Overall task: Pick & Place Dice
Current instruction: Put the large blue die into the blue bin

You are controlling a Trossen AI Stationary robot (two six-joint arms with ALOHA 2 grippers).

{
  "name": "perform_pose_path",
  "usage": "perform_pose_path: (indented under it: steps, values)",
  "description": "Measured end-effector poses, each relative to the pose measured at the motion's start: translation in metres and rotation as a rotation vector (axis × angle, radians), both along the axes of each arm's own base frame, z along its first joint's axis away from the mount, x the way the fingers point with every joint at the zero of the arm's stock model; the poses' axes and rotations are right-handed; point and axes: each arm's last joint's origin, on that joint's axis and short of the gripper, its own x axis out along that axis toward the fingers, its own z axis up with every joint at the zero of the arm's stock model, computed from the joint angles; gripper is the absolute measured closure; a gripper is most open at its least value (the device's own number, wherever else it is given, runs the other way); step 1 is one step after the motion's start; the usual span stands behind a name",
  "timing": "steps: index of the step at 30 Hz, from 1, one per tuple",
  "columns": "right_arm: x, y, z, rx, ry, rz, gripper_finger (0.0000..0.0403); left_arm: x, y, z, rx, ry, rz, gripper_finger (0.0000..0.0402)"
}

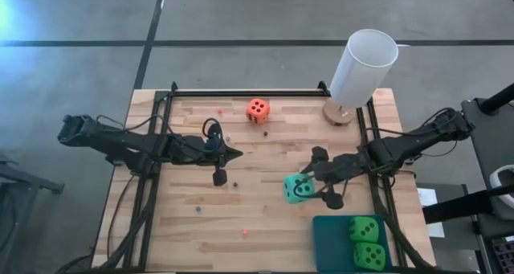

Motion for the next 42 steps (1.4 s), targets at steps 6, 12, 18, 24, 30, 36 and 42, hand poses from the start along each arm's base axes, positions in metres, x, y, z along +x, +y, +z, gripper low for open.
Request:
perform_pose_path:
  steps: [6,12,18,24,30,36,42]
  values:
    - [0.0,0.0,-0.001,-0.003,0.003,0.002,0.0049,0.0,0.0,0.0,0.0,0.0,0.0,0.0387]
    - [0.0,0.0,-0.001,-0.004,0.004,0.002,0.0049,0.0,0.0,0.0,0.0,0.0,0.0,0.0387]
    - [-0.003,0.001,0.0,0.039,0.028,0.008,0.0049,0.0,0.0,0.0,0.0,0.0,0.0,0.0387]
    - [-0.019,0.009,0.004,0.071,0.167,0.0,0.0049,0.0,0.0,0.0,0.0,0.002,0.001,0.0387]
    - [-0.03,0.026,0.009,0.114,0.201,0.032,0.0049,0.001,0.0,-0.001,0.001,0.002,0.001,0.0387]
    - [-0.04,0.041,0.012,0.145,0.208,0.071,0.0049,0.001,0.0,-0.001,0.001,0.003,0.001,0.0387]
    - [-0.05,0.055,0.013,0.185,0.232,0.1,0.0049,0.0,0.0,-0.001,0.001,0.003,0.0,0.0387]
